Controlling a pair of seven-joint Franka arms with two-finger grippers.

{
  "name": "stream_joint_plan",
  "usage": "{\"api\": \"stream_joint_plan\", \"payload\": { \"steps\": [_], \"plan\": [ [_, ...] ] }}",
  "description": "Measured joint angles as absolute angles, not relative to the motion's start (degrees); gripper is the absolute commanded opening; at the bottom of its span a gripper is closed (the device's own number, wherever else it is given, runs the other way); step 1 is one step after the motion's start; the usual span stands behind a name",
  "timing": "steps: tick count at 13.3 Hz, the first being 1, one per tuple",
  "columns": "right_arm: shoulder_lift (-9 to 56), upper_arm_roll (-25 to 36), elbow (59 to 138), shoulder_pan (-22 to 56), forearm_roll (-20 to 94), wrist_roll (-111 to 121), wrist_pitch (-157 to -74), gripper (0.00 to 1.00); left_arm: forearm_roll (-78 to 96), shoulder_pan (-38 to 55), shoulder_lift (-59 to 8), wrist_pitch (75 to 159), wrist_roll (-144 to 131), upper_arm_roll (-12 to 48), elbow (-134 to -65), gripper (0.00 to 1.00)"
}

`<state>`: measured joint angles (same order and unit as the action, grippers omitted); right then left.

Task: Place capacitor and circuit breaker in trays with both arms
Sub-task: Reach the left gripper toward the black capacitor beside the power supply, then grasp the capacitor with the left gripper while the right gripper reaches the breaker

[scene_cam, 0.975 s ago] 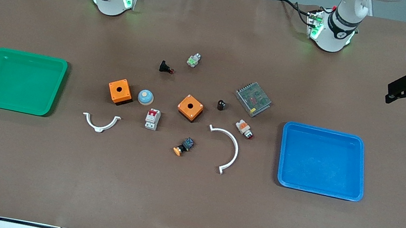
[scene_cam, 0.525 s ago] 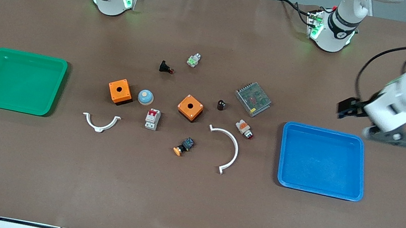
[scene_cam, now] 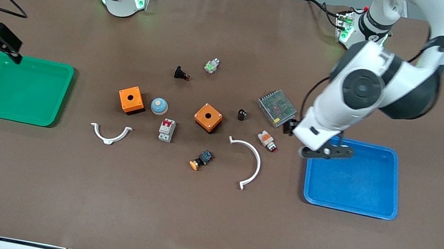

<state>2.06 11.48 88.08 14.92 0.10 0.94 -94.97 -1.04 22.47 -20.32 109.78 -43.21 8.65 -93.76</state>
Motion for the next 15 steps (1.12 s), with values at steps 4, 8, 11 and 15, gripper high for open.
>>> {"api": "stream_joint_plan", "payload": {
  "steps": [4,8,11,15],
  "plan": [
    [6.4,11.3,88.1,21.4,0.1,-4.3,-95.2,1.00,-1.0,28.6,-26.0,118.4,-58.1,8.7,-96.6,0.92],
    [12.5,11.3,88.3,28.0,0.0,-6.6,-93.7,1.00,-1.0,33.9,-32.7,125.2,-73.0,8.7,-96.7,0.83],
    [16.3,11.1,90.2,34.0,0.6,-10.2,-94.7,1.00,-1.0,35.9,-35.4,126.9,-76.7,8.7,-96.7,0.79],
    [19.4,11.1,97.1,38.1,5.2,-17.3,-106.8,1.00,-1.0,36.7,-37.3,130.9,-80.2,8.7,-97.7,0.71]
  ]
}}
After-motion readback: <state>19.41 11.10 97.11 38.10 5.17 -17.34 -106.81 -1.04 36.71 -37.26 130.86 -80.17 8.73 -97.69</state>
